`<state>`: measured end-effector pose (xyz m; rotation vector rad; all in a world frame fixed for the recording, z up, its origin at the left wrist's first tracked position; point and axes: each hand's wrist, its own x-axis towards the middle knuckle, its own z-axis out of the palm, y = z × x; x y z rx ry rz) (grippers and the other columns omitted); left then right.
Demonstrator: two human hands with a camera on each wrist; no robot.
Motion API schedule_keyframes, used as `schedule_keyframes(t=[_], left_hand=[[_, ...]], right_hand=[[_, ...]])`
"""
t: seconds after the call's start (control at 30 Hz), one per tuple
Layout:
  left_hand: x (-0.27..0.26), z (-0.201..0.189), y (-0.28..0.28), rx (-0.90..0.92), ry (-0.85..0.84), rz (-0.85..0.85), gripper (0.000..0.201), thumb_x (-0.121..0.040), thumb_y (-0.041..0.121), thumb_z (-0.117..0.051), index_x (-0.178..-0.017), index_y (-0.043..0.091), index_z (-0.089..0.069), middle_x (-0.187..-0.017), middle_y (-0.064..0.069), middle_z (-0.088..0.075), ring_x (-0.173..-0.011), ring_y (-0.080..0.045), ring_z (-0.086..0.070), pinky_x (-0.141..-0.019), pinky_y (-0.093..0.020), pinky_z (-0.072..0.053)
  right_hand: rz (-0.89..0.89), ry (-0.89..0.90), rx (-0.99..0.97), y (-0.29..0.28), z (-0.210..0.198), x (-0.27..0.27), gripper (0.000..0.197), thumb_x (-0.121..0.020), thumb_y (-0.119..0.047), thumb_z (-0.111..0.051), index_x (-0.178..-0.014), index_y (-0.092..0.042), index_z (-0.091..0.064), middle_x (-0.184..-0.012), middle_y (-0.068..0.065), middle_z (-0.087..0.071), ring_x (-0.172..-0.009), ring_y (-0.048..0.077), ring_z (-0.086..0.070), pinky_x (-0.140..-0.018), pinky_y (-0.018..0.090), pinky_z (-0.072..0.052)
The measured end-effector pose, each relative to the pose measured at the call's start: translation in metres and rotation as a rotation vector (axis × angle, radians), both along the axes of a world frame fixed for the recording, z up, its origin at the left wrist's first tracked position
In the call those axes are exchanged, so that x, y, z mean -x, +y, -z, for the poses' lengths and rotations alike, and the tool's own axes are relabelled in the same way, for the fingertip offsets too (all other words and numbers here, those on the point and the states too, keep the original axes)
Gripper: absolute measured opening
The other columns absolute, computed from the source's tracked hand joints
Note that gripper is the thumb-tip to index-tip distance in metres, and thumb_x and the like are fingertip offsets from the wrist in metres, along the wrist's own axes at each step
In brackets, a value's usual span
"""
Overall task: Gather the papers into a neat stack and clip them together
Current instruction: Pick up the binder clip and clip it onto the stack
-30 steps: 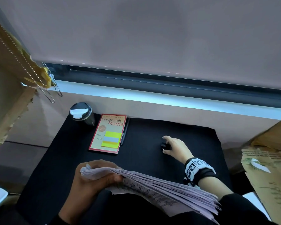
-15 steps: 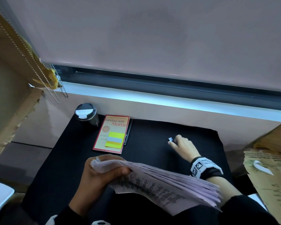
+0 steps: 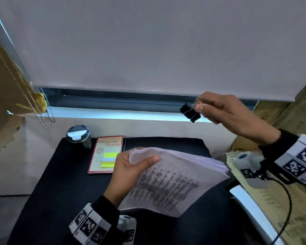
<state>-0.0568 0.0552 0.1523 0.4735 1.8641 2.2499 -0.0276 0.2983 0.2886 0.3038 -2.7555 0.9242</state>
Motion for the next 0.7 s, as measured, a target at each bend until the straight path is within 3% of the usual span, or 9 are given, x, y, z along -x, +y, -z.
schedule_keyframes(t=[0.13, 0.23, 0.3, 0.37, 0.47, 0.6, 0.7], left_hand=[[-0.002, -0.001, 0.008, 0.036, 0.013, -0.023, 0.01, -0.069, 0.015, -0.082, -0.077, 0.014, -0.077, -0.079, -0.007, -0.078, -0.075, -0.026, -0.075, -0.071, -0.038, -0.06], [-0.003, 0.0, 0.008, 0.051, 0.025, -0.035, 0.012, -0.071, 0.017, -0.084, -0.074, 0.009, -0.075, -0.076, -0.011, -0.076, -0.073, -0.034, -0.072, -0.073, -0.044, -0.058], [-0.005, 0.001, 0.008, 0.04, -0.002, -0.033, 0.024, -0.071, 0.018, -0.084, -0.082, 0.0, -0.073, -0.082, -0.018, -0.076, -0.079, -0.04, -0.071, -0.077, -0.05, -0.059], [-0.007, -0.002, 0.006, 0.03, -0.012, -0.036, 0.024, -0.072, 0.016, -0.083, -0.087, 0.0, -0.074, -0.084, -0.015, -0.077, -0.081, -0.036, -0.073, -0.079, -0.051, -0.059], [-0.011, -0.004, 0.004, 0.028, -0.018, -0.032, 0.019, -0.074, 0.012, -0.081, -0.087, 0.001, -0.074, -0.082, -0.013, -0.077, -0.079, -0.032, -0.074, -0.079, -0.049, -0.059], [-0.011, 0.002, 0.001, 0.001, 0.014, -0.054, 0.05, -0.066, 0.035, -0.086, -0.085, -0.008, -0.069, -0.086, -0.031, -0.069, -0.081, -0.05, -0.065, -0.078, -0.06, -0.054], [-0.009, 0.003, -0.002, -0.012, 0.022, -0.061, 0.06, -0.06, 0.043, -0.085, -0.087, -0.009, -0.068, -0.088, -0.035, -0.067, -0.083, -0.053, -0.064, -0.077, -0.064, -0.053]], right_hand=[[-0.128, 0.057, -0.048, -0.037, -0.014, -0.033, 0.029, -0.095, -0.027, -0.05, -0.077, -0.005, -0.056, -0.068, 0.011, -0.048, -0.056, 0.017, -0.04, -0.054, 0.021, -0.033], [-0.152, 0.073, -0.086, -0.049, -0.005, -0.04, 0.031, -0.095, -0.026, -0.051, -0.078, -0.001, -0.058, -0.068, 0.014, -0.05, -0.059, 0.025, -0.044, -0.056, 0.033, -0.036], [-0.176, 0.091, -0.119, -0.052, 0.007, -0.039, 0.028, -0.095, -0.024, -0.052, -0.079, -0.003, -0.059, -0.065, 0.005, -0.051, -0.059, 0.021, -0.045, -0.056, 0.034, -0.038], [-0.213, 0.131, -0.19, -0.054, 0.018, -0.036, 0.026, -0.095, -0.026, -0.052, -0.08, -0.006, -0.059, -0.067, -0.004, -0.052, -0.059, 0.015, -0.047, -0.056, 0.032, -0.04], [-0.227, 0.177, -0.276, -0.056, 0.029, -0.029, 0.031, -0.095, -0.031, -0.049, -0.084, -0.006, -0.062, -0.07, -0.001, -0.059, -0.061, 0.017, -0.053, -0.058, 0.037, -0.043], [-0.256, 0.155, -0.303, -0.055, 0.034, -0.016, 0.034, -0.094, -0.035, -0.047, -0.084, -0.006, -0.063, -0.07, 0.0, -0.058, -0.062, 0.018, -0.053, -0.059, 0.036, -0.043], [-0.295, 0.141, -0.324, -0.056, 0.04, -0.009, 0.03, -0.094, -0.032, -0.05, -0.084, -0.008, -0.064, -0.07, -0.008, -0.053, -0.061, 0.008, -0.047, -0.057, 0.024, -0.038]])
